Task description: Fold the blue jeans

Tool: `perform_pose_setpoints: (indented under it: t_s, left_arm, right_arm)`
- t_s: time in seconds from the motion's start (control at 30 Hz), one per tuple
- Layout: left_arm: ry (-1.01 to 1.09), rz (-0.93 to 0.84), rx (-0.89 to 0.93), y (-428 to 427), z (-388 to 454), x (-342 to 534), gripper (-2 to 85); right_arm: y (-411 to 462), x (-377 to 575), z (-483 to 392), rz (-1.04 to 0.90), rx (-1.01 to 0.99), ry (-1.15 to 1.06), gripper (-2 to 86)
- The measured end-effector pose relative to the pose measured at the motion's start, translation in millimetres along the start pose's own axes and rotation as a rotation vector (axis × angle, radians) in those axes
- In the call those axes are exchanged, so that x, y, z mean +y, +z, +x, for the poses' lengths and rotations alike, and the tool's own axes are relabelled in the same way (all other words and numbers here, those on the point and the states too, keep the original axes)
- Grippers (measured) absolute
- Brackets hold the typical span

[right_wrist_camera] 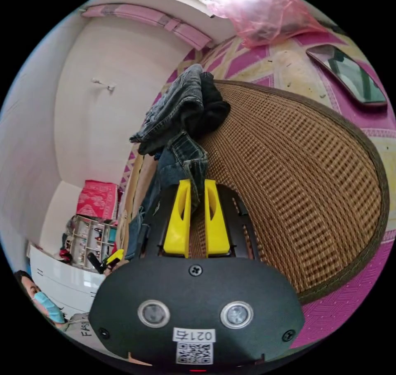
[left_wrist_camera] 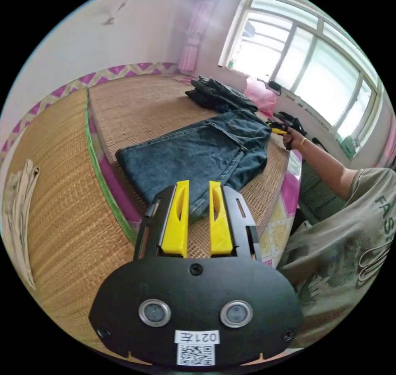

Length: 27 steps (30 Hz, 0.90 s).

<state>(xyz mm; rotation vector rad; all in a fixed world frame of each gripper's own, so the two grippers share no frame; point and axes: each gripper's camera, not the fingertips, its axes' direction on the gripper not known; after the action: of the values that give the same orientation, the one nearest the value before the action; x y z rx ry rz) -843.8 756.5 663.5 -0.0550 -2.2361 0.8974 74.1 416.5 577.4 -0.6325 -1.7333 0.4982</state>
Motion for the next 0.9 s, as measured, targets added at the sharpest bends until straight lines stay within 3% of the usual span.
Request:
perform_pose_setpoints:
  t_s: [0.1, 0.2, 0.27, 0.43, 0.67, 0.9]
  left_arm:
    - [0.202, -0.067, -0.081, 69, 96, -34, 9.1]
    - [0.324, -0.109, -0.178, 142, 168, -63, 8.6]
    - [0.351, -0.12, -0.191, 179, 195, -75, 7.9]
    - [0.438, -0.239, -0.17, 247, 223, -74, 9.2]
    - [0.39, -0.25, -0.056, 235, 149, -44, 6.6]
    - [0.107, -0.122, 0.161, 146, -59, -9, -0.5]
  right_arm:
    - [-37, 21, -3, 0.156, 0.08, -0.006, 6.4]
    - [-65, 59, -53, 0.335, 0.227, -0.203, 6.0]
    - [-57, 87, -99, 0.296, 0.238, -0.419, 5.8]
    - [-21, 146, -155, 0.138, 0.209, -0.674, 5.7]
    - [13, 217, -180, 0.072, 0.166, -0.83, 5.0]
    - [4, 232, -171, 0.064, 0.031, -0.755, 3.0]
